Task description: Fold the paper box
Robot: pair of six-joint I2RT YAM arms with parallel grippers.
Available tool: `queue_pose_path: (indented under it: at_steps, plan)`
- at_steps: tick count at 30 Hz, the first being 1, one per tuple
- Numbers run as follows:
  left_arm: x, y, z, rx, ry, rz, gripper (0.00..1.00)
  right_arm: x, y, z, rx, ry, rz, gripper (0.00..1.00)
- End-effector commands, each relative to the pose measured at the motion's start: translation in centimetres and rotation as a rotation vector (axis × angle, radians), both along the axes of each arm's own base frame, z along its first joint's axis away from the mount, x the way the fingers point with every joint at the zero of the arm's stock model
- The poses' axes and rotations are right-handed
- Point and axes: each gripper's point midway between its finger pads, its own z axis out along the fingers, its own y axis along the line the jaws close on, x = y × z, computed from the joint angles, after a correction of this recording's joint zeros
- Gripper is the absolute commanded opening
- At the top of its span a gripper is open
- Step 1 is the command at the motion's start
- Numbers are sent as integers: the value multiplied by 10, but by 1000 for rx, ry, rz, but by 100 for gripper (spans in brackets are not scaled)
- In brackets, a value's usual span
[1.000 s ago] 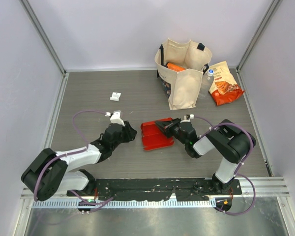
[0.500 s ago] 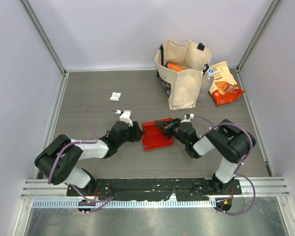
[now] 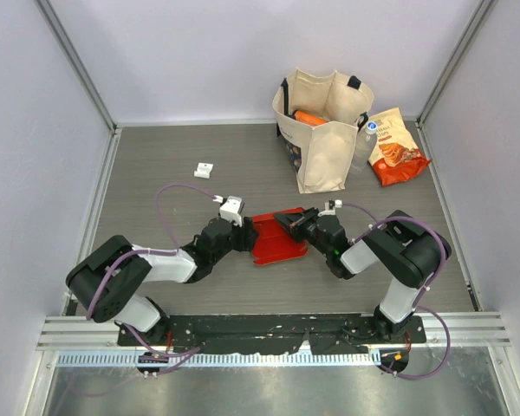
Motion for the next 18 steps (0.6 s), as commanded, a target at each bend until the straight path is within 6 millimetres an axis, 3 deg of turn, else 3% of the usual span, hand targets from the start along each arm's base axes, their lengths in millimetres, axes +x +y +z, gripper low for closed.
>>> queue_pose_path:
  at_steps: [1,4,11,18]
  plan:
    - [12,-1,32,-34,-124,46,56,-13,0,-30,-112,56,40,0]
    - [15,-2,31,-4,-123,76,55,-12,2,-27,-108,49,44,1]
    - [20,-2,24,95,-158,123,44,-17,6,-22,-77,59,49,0]
    - [11,-6,12,127,-185,119,43,-30,3,-39,-125,68,56,0]
